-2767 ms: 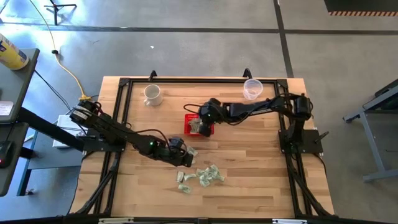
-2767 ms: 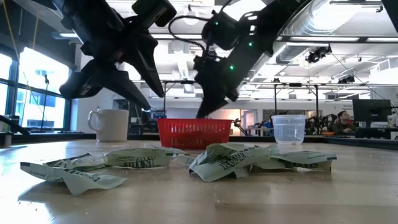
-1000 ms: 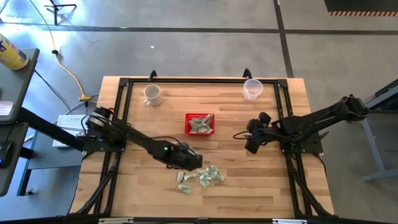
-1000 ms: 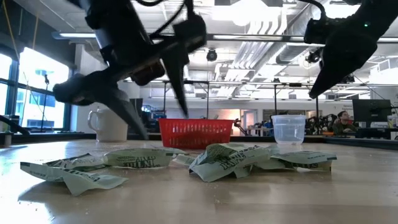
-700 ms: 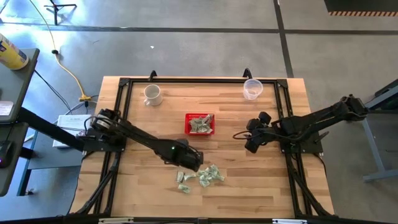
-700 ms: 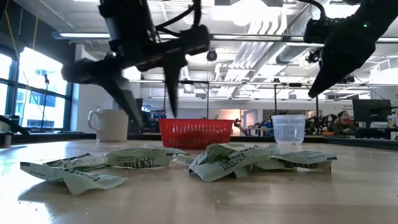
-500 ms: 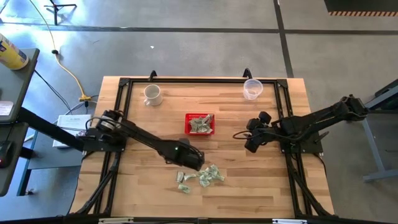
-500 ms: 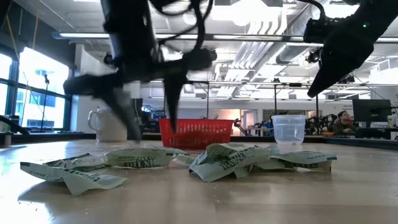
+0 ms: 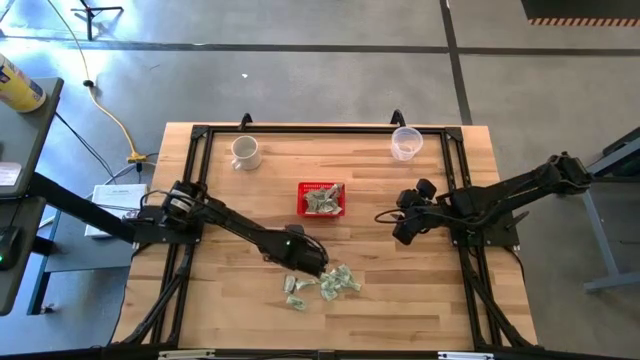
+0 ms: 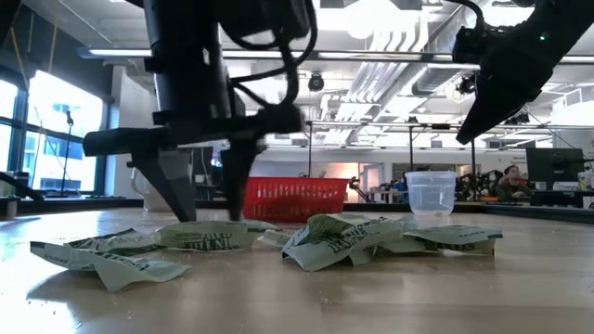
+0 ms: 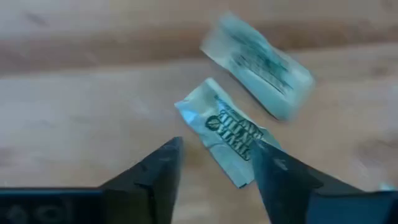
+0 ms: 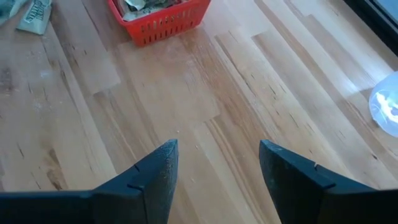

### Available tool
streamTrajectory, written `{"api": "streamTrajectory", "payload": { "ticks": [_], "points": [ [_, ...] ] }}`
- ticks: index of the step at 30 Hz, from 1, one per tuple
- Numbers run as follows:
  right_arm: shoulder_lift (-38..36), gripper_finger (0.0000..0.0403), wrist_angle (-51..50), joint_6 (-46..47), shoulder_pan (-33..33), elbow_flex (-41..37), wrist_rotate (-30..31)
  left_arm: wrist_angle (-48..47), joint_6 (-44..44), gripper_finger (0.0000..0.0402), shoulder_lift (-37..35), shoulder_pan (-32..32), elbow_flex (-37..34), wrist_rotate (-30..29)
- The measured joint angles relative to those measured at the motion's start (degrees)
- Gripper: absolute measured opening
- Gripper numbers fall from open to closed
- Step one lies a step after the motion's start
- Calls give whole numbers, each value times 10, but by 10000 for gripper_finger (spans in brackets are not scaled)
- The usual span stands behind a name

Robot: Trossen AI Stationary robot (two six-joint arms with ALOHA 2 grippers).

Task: Pick and place items into bin
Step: Put the stevia packet into the red bin

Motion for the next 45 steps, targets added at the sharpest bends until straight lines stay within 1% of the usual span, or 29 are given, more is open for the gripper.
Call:
{"api": "streamTrajectory", "payload": {
  "ticks": [5, 11, 12, 14, 17, 21, 26, 28, 31, 33, 37, 41, 43, 45],
  "points": [
    [0, 216, 1, 0, -8, 0, 2, -59, 37, 148, 1, 14, -1, -28],
    [0, 216, 4, 0, -28, 0, -1, -64, 138, 31, 1, 42, 3, -17],
    [0, 216, 4, 0, -31, 0, -2, -64, 151, 22, 1, 46, 5, -16],
    [0, 216, 4, 0, -34, 0, -3, -64, 166, 22, 3, 53, 12, -15],
    [0, 216, 4, 0, -34, 0, -3, -74, 191, 34, 3, 58, 36, -13],
    [0, 216, 4, 0, -34, 0, -3, -137, 236, 22, 3, 56, 113, -21],
    [0, 216, 4, -1, -34, 0, 4, -243, 279, 22, 2, 61, 222, -88],
    [0, 216, 4, -7, -34, 0, 4, -276, 282, 27, 1, 70, 240, -96],
    [0, 216, 4, -10, -34, 0, 7, -298, 264, 50, 1, 79, 234, -65],
    [0, 216, 4, -10, -34, 0, 11, -283, 233, 80, 1, 82, 214, -30],
    [0, 216, 4, -11, -34, 0, 18, -214, 155, 155, 1, 82, 157, 24],
    [0, 216, 4, -14, -34, 0, 20, -186, 88, 226, 2, 82, 117, 34],
    [0, 216, 4, -18, -34, 0, 20, -184, 70, 252, 2, 82, 103, 34],
    [0, 216, 4, -23, -34, 0, 21, -184, 63, 269, 2, 82, 93, 33]
  ]
}}
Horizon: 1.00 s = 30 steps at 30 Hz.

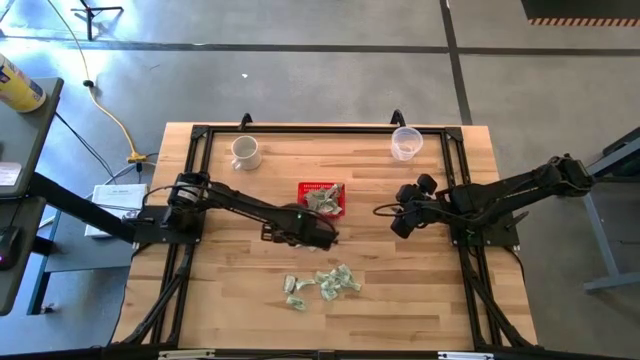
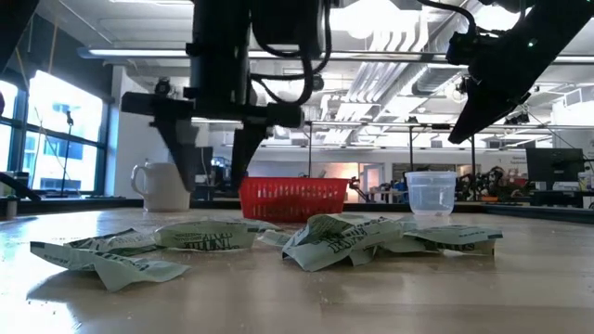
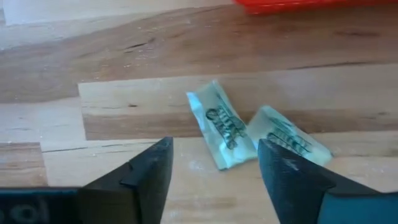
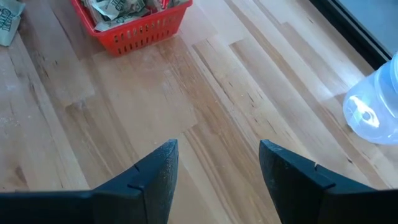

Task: Pick and place items into bin
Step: Put the stevia packet into the red bin

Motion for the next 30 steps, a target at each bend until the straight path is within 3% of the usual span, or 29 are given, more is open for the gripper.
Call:
{"api": "streamTrajectory", "payload": {
  "ticks": [4, 9, 23, 27, 30],
  "points": [
    [0, 216, 0, -2, 0, 0, 0, 25, -13, 277, 0, 3, -28, -5],
    [0, 216, 5, -1, 0, 0, 0, 82, -26, 240, 0, 9, -72, 1],
    [0, 216, 17, -1, 0, 0, -1, 104, 32, 27, -1, 15, -86, -20],
    [0, 216, 17, 0, 0, 0, -1, 75, 64, 25, 2, 15, -33, -21],
    [0, 216, 17, -1, 0, 0, -1, 19, 87, 48, 1, 15, 33, -42]
  ]
}}
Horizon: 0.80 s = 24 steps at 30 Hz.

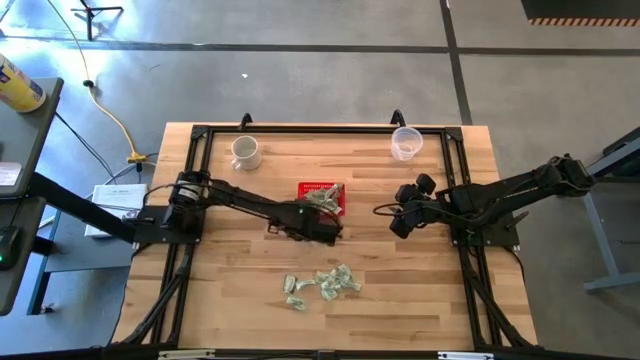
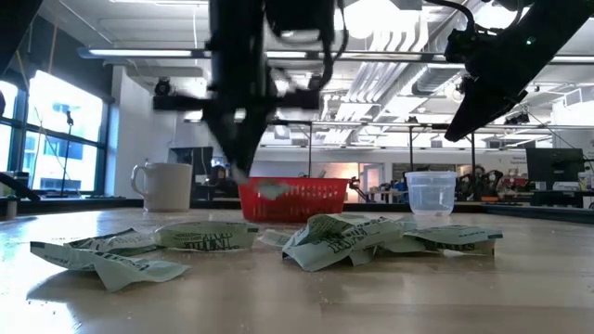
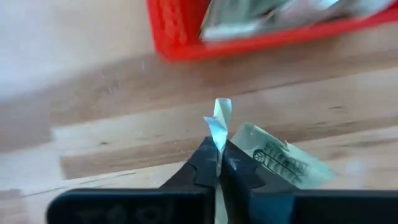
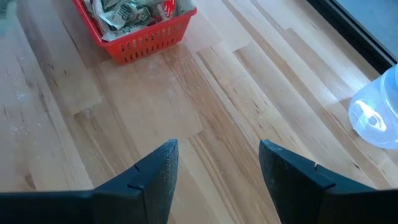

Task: Pick and place items into bin
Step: Put the stevia packet into the red bin

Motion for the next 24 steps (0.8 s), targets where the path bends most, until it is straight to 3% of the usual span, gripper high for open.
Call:
{"api": "streamTrajectory", "payload": {
  "ticks": [3, 9, 17, 24],
  "points": [
    [0, 216, 0, 0, 0, 0, 0, -50, 28, 54, -1, 0, 70, -57],
    [0, 216, 0, 0, 0, 0, 1, -105, 112, 23, -2, 44, 152, -144],
    [0, 216, 0, 6, 0, 0, 1, -71, 216, 52, -2, 118, 157, -106],
    [0, 216, 0, 13, 0, 0, 1, -44, 233, 85, -2, 131, 157, -63]
  ]
}}
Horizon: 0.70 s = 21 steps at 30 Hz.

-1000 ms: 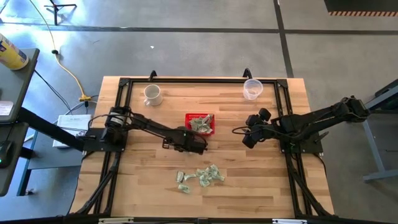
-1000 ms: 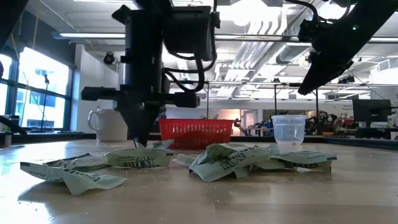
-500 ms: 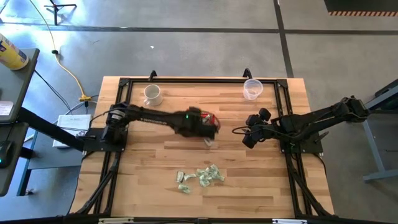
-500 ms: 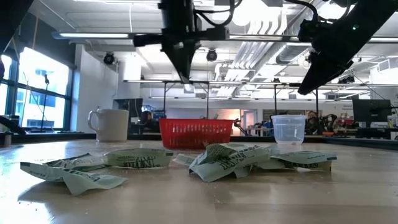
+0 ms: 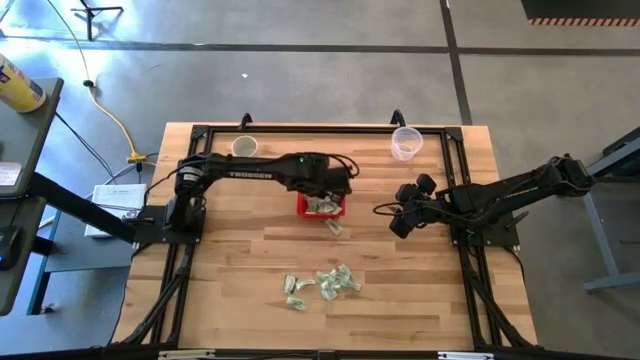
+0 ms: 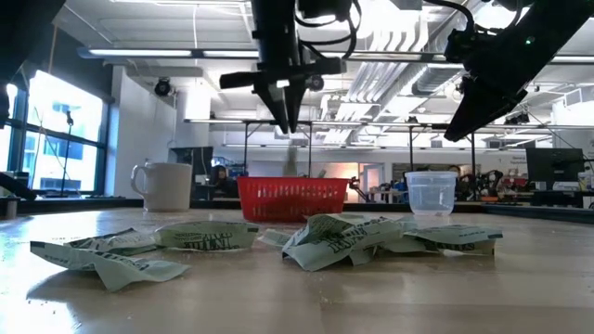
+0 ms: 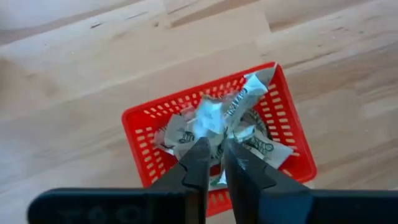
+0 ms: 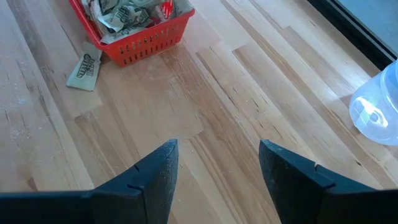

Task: Pick and place items into bin
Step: Put the stevia packet into the red bin

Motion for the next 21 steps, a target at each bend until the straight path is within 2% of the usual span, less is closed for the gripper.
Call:
{"api": "streamTrajectory", "payload": {
  "ticks": [6, 10, 13, 16, 21],
  "points": [
    [0, 216, 0, 0, 0, 0, 2, 0, 4, 99, 0, -1, 0, 6],
    [0, 216, 0, -5, 0, 0, -2, 8, 13, 109, 0, -11, 0, 42],
    [1, 216, 12, -16, 0, 0, -54, 7, 47, 113, 1, -38, 0, 60],
    [19, 216, 33, -43, 5, 0, -110, 5, 78, 118, 11, -72, 0, 52],
    [88, 216, 134, -94, 22, 0, -127, -83, 43, 117, 7, -132, 0, 3]
  ]
}}
